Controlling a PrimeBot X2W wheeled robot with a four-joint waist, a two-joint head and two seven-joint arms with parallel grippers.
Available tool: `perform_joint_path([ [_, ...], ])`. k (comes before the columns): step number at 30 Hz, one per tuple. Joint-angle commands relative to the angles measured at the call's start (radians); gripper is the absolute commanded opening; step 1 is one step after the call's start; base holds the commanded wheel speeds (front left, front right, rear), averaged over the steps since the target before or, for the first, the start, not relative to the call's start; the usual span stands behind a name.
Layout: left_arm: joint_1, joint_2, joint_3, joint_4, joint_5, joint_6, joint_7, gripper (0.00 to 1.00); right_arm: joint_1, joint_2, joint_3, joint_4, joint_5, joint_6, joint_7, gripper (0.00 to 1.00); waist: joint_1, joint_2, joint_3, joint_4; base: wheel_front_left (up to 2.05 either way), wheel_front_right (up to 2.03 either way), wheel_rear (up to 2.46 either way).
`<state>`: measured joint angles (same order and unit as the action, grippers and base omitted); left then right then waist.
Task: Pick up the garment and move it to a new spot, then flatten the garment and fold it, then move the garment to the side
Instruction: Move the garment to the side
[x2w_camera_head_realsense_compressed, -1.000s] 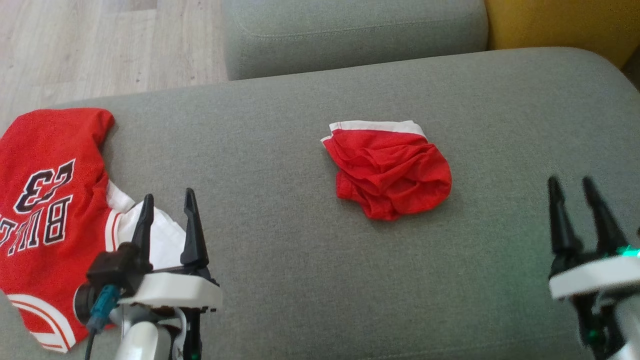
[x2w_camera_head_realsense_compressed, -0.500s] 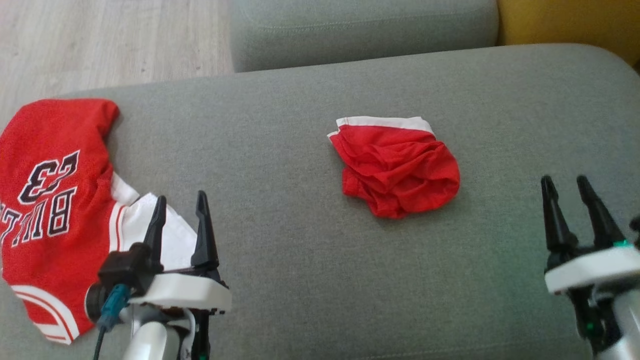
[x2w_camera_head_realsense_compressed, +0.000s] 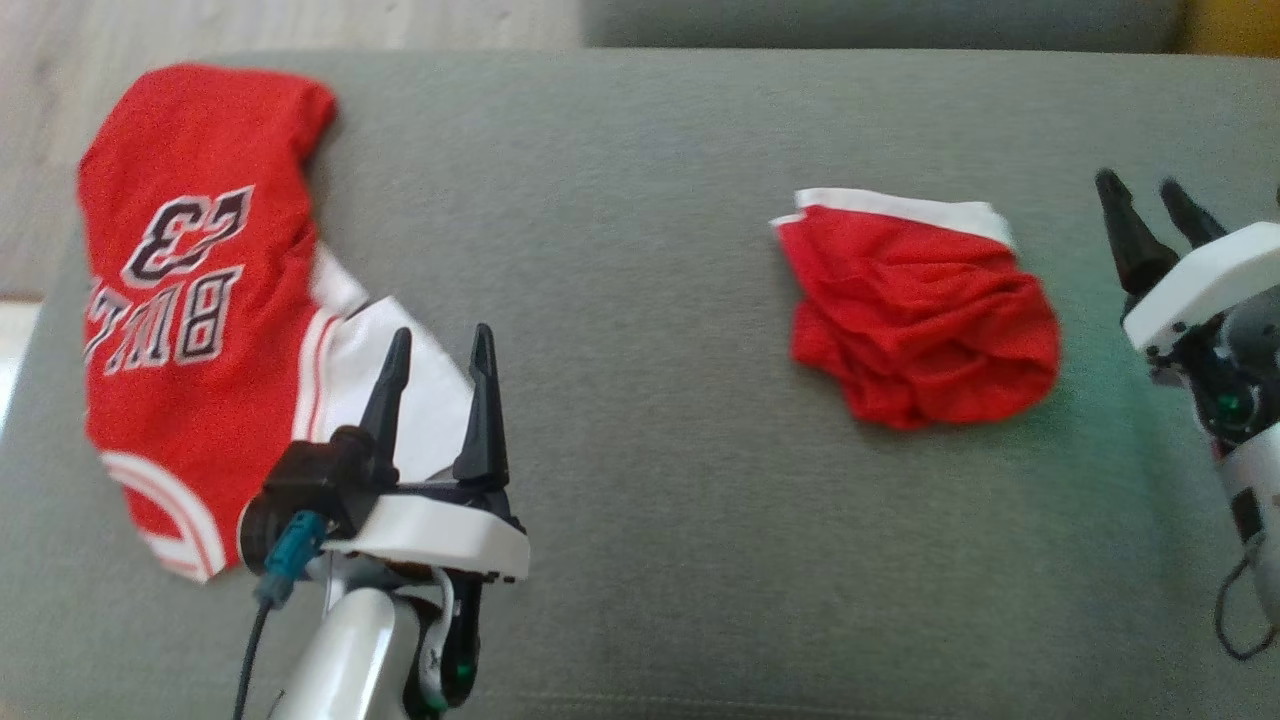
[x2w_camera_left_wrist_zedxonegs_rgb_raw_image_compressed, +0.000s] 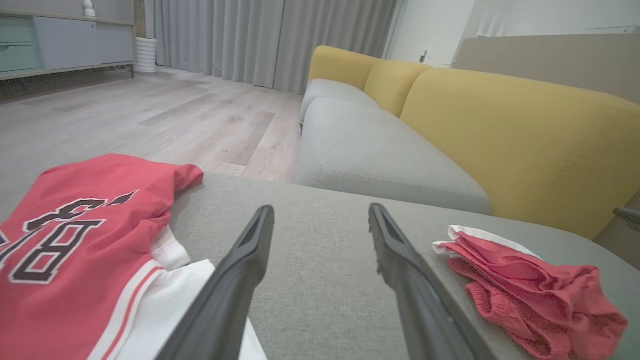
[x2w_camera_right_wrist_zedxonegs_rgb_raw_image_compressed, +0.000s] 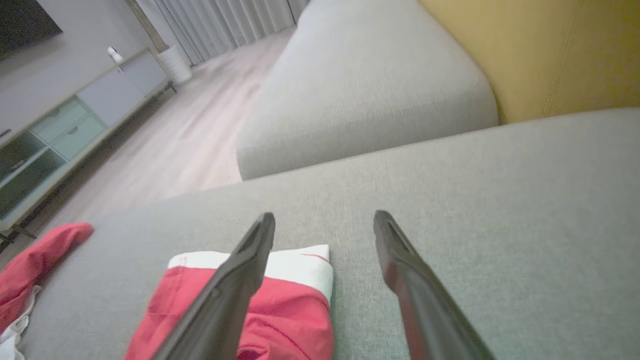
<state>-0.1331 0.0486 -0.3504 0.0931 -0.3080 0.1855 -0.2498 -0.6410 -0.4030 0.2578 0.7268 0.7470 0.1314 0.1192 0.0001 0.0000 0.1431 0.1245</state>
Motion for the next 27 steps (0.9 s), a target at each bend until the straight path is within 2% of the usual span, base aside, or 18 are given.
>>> perform_joint_path([
  [1,-0.049,0.002,0.016,-0.034,-0.010,0.009,-0.012,1.00,-0.039,-0.030,0.020,0.042,0.024,-0.001,0.055,1.00,-0.0001,0.0000,0.044,0.068,0.00,0.00,0.00],
  [9,-0.067,0.002,-0.014,-0.041,-0.025,0.030,-0.012,1.00,-0.136,-0.045,0.076,0.291,0.101,-0.001,0.296,1.00,-0.0001,0.0000,0.084,0.152,0.00,0.00,0.00],
  [13,-0.065,0.002,-0.012,-0.043,-0.028,0.037,-0.012,1.00,-0.139,-0.026,0.104,0.334,0.151,-0.001,0.445,1.00,-0.0001,0.0000,0.088,0.161,0.00,0.00,0.00],
  [16,-0.059,0.002,-0.010,-0.037,-0.029,0.040,-0.012,1.00,-0.123,-0.009,0.115,0.310,0.197,-0.001,0.483,1.00,-0.0001,0.0000,0.080,0.155,0.00,0.00,0.00],
  [19,-0.059,0.002,-0.010,-0.030,-0.030,0.037,-0.012,1.00,-0.098,-0.003,0.137,0.259,0.228,-0.001,0.470,0.00,-0.0001,0.0000,0.062,0.142,0.00,0.00,0.00],
  [23,-0.059,0.002,-0.003,-0.022,-0.025,0.030,-0.012,1.00,-0.085,-0.005,0.156,0.201,0.249,-0.001,0.393,0.00,-0.0001,0.0000,0.040,0.117,0.00,0.00,0.00],
  [27,-0.056,0.002,0.005,-0.014,-0.021,0.012,-0.012,1.00,-0.088,-0.013,0.202,0.129,0.261,-0.001,0.286,0.00,-0.0001,0.0000,0.007,0.062,0.00,0.00,0.00],
])
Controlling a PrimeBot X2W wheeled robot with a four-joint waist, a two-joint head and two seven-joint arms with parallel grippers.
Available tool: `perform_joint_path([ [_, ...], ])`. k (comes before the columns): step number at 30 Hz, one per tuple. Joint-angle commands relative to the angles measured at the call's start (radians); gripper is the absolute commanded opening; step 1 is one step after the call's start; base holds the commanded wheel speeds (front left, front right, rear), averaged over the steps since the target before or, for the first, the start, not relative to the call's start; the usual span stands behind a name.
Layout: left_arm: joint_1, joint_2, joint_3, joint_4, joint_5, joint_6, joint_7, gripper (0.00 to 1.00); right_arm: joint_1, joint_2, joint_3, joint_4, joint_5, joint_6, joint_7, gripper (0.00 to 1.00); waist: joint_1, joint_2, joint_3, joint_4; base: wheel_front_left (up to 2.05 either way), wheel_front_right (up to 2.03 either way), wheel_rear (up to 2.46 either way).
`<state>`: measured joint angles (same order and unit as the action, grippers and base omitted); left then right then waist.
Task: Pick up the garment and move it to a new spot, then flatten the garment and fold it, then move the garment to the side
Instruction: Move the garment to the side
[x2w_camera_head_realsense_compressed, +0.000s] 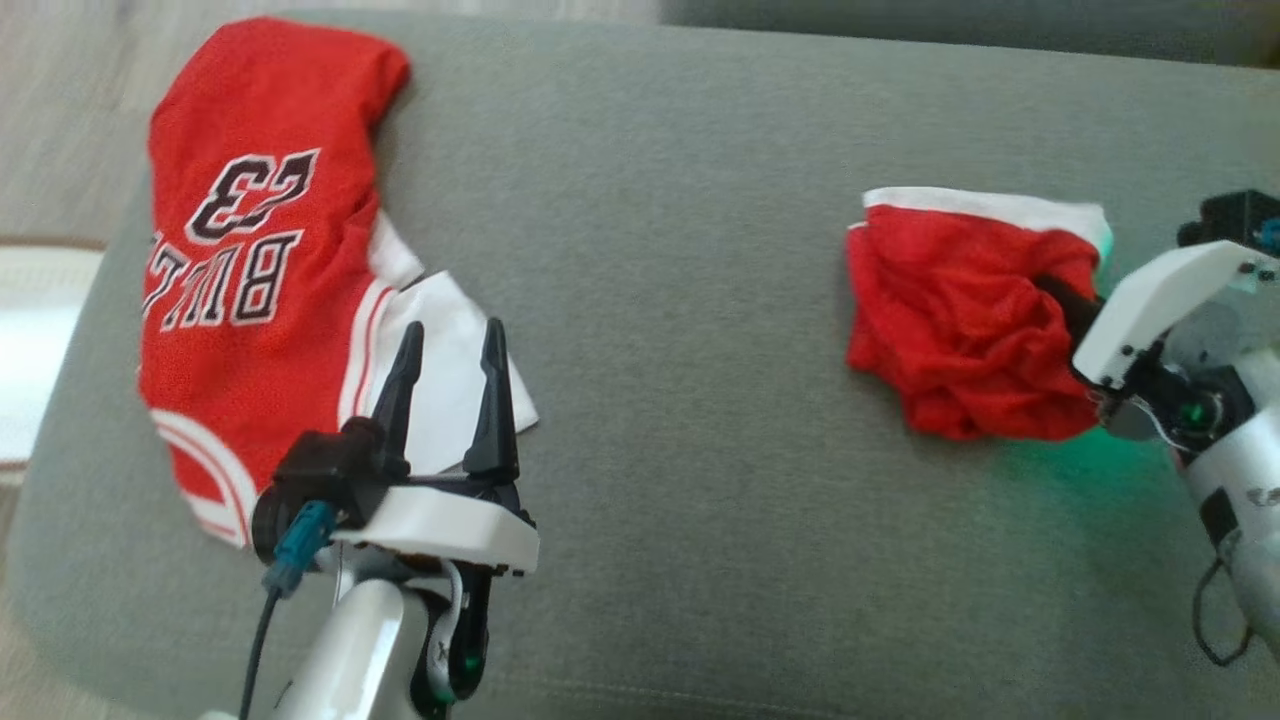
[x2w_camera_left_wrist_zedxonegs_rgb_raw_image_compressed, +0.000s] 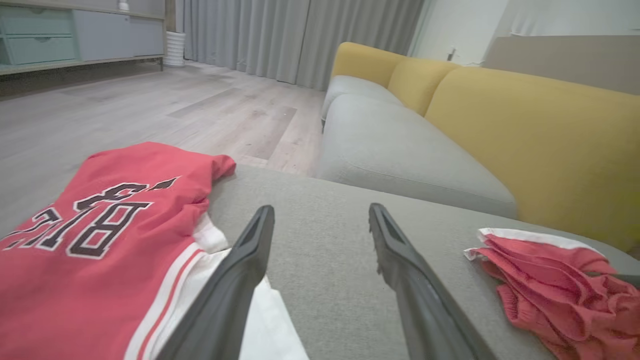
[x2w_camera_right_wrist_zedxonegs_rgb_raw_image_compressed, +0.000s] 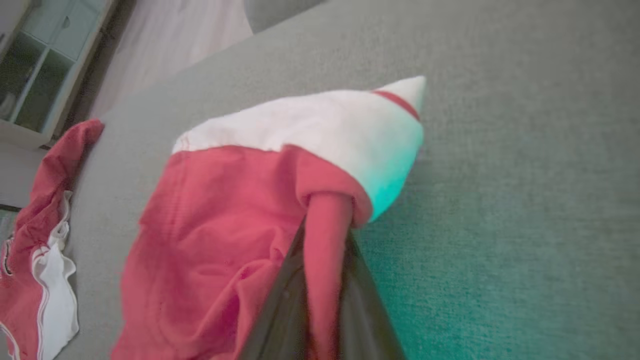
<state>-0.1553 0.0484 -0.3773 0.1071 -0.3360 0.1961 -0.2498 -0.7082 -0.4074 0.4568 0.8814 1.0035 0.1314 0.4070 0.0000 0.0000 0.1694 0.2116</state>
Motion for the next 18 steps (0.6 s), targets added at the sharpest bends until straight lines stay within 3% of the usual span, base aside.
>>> perform_joint_path([
  [1,-0.034,0.002,0.031,-0.027,0.010,-0.005,-0.012,1.00,-0.024,-0.012,0.015,-0.040,0.007,-0.001,-0.024,0.00,0.0000,0.0000,-0.026,-0.041,0.00,0.00,0.00],
  [8,-0.060,0.002,0.001,-0.029,0.018,-0.035,-0.012,1.00,-0.057,-0.031,0.107,-0.092,0.058,-0.001,-0.049,0.00,0.0000,0.0000,-0.044,-0.189,0.00,0.00,0.00],
  [14,-0.094,0.002,-0.031,0.000,0.018,-0.045,-0.012,1.00,-0.096,0.010,0.168,-0.110,0.106,-0.001,-0.085,0.00,0.0000,0.0000,-0.033,-0.351,0.00,0.00,0.00],
  [18,-0.124,0.002,-0.064,0.022,0.017,-0.053,-0.012,1.00,-0.115,0.022,0.210,-0.112,0.131,-0.001,-0.111,0.00,0.0000,0.0000,-0.011,-0.421,0.00,0.00,0.00],
])
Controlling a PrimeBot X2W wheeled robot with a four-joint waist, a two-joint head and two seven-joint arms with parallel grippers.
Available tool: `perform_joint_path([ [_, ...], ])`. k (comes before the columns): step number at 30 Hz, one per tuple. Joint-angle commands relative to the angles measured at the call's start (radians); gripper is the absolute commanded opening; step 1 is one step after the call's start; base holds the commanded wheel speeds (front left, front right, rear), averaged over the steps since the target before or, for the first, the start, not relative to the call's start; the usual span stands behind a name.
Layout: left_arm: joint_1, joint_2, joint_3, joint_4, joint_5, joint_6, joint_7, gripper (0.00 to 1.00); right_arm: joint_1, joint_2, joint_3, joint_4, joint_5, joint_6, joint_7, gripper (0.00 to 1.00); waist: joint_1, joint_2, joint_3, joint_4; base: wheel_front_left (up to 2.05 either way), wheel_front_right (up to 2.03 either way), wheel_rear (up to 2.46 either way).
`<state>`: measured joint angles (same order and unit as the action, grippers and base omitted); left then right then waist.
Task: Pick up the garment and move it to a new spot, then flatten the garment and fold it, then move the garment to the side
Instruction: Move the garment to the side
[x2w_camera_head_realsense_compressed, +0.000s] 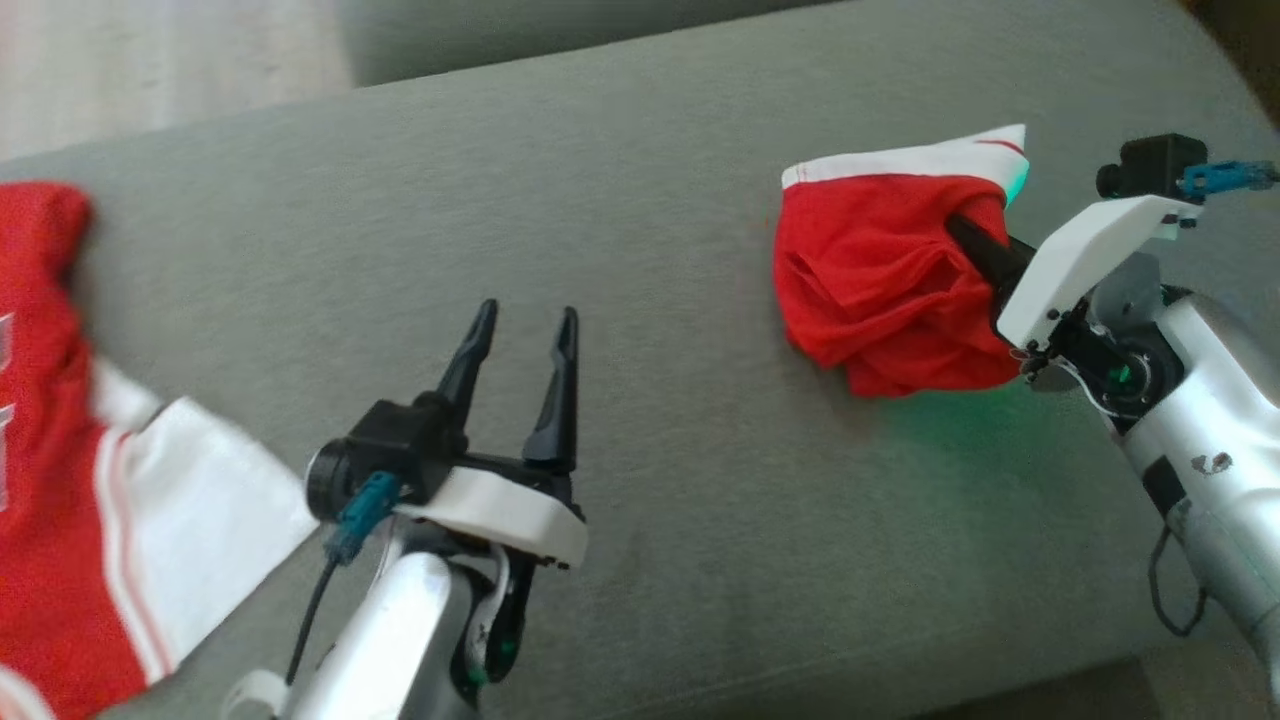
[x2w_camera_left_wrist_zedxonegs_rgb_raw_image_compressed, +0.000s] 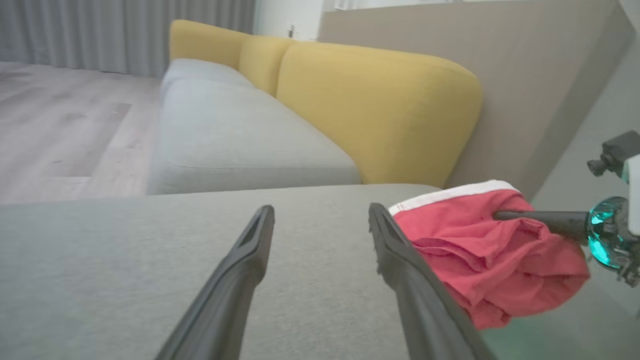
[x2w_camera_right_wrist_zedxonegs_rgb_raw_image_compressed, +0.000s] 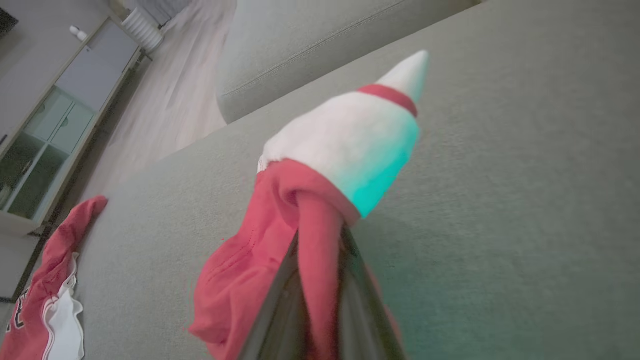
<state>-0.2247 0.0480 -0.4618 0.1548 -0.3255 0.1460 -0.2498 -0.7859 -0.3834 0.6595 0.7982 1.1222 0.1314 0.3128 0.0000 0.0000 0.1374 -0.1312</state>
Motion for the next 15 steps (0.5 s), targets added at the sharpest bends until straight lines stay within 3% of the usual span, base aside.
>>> perform_joint_path([
  [1,-0.062,0.002,0.011,-0.020,0.006,-0.005,-0.012,1.00,-0.041,-0.002,0.017,-0.031,0.019,-0.001,-0.024,0.00,0.0000,0.0000,0.028,-0.088,0.00,0.00,0.00],
  [7,-0.119,0.002,-0.051,0.004,0.009,-0.008,-0.012,1.00,-0.075,-0.048,0.076,-0.073,0.057,-0.001,-0.071,0.00,0.0000,0.0000,0.106,-0.096,0.00,0.00,0.00],
  [15,-0.203,0.002,-0.129,0.040,0.016,0.015,-0.012,1.00,-0.185,-0.244,0.162,-0.145,0.098,-0.001,-0.126,0.00,0.0000,0.0000,0.276,-0.029,0.00,0.00,0.00],
])
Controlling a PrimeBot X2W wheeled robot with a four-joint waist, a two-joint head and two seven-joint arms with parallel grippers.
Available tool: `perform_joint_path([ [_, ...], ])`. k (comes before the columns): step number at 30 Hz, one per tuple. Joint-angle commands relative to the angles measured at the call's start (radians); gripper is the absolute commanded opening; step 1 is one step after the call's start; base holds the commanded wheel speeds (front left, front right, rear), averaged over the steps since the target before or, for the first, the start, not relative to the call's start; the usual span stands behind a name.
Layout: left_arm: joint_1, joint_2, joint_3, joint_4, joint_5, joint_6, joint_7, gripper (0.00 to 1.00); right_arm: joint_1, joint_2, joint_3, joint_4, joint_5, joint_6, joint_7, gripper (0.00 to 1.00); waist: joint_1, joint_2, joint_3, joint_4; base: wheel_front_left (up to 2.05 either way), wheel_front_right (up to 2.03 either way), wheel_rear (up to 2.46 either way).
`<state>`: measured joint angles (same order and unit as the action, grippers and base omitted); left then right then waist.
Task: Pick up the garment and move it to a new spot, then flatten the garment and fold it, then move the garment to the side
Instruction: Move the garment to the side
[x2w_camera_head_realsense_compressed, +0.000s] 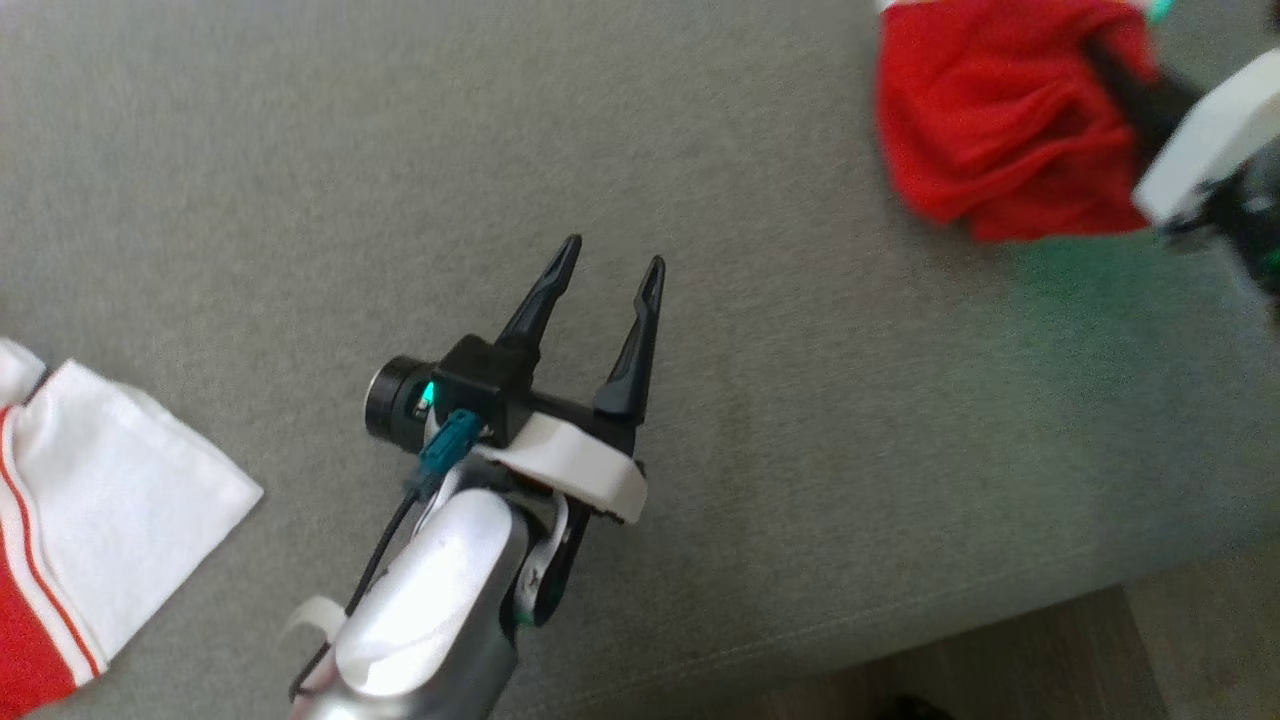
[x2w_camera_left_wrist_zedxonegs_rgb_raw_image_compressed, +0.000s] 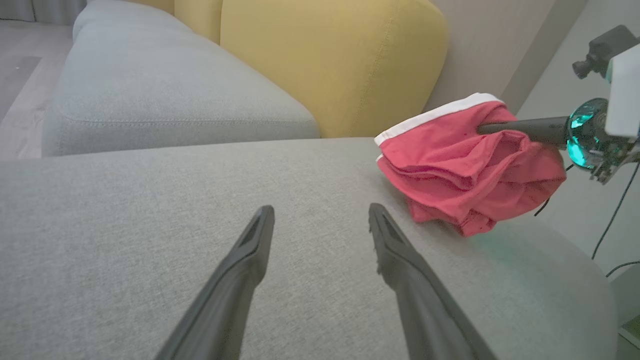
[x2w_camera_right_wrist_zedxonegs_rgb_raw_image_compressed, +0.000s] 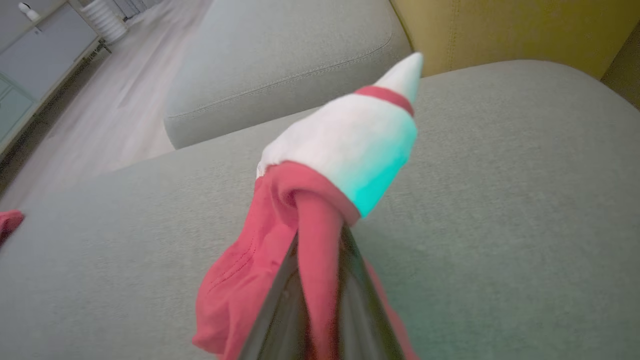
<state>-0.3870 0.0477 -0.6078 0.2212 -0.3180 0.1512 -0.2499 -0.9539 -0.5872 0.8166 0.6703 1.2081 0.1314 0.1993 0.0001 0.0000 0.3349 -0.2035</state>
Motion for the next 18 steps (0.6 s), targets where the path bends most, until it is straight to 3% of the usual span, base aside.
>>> perform_joint_path([
  [1,-0.051,0.003,0.009,-0.024,0.009,0.014,-0.012,1.00,-0.034,-0.068,0.019,-0.009,0.010,-0.001,-0.016,0.00,-0.0001,0.0000,0.099,0.054,0.00,0.00,0.00],
  [11,-0.122,0.003,-0.020,-0.025,0.043,0.059,-0.012,1.00,-0.203,-0.279,0.158,0.064,-0.058,-0.001,-0.043,0.00,-0.0001,0.0000,0.259,0.113,0.00,0.00,0.00],
  [18,-0.137,0.003,-0.008,-0.042,0.057,0.076,-0.012,1.00,-0.341,-0.356,0.252,0.208,-0.151,-0.001,0.025,0.00,-0.0001,0.0000,0.313,0.118,0.00,0.00,0.00],
])
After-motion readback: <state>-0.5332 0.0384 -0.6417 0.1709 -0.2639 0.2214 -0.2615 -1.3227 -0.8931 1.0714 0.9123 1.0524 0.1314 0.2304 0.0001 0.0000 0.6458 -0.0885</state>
